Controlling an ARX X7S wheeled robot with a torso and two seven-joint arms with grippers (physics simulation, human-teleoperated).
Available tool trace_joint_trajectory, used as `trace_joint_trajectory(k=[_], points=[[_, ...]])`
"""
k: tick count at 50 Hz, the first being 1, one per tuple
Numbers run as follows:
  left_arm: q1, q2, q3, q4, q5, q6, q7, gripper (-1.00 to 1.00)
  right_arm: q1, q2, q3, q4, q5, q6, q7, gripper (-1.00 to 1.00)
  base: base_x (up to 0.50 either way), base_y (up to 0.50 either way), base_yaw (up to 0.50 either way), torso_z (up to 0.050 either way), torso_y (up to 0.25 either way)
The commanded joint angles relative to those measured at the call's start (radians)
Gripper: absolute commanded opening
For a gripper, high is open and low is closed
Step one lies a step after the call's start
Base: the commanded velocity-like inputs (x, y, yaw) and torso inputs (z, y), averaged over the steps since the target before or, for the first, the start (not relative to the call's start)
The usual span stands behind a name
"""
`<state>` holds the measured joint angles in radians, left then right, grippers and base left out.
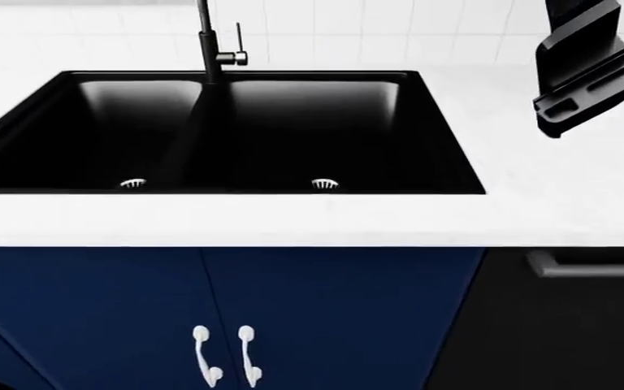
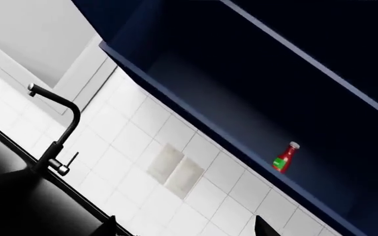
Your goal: Pick and place the shaker into the drawer. Then close the cabinet.
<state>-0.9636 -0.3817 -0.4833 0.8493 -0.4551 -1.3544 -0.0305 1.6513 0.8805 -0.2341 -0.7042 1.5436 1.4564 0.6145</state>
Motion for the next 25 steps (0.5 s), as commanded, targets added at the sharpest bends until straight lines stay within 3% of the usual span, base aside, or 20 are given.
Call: trace_joint_trajectory(k=[1,25], points=[[-0.031,0.047,-0.026,-0.115,-0.005,0.051,0.036,1.00,0.021,0.001,-0.016,0.013,-0.001,-0.017,-0.017,1.00,0.50,0.00,0.00,0.000,0.000],[-0.033,0.048,-0.054,-0.077,-0.040,0.001,0.026,1.00,0.001,0.024,-0.029,-0.011,0.027,-0.059,-0.001,1.00,0.50,0.00,0.00,0.000,0.001]])
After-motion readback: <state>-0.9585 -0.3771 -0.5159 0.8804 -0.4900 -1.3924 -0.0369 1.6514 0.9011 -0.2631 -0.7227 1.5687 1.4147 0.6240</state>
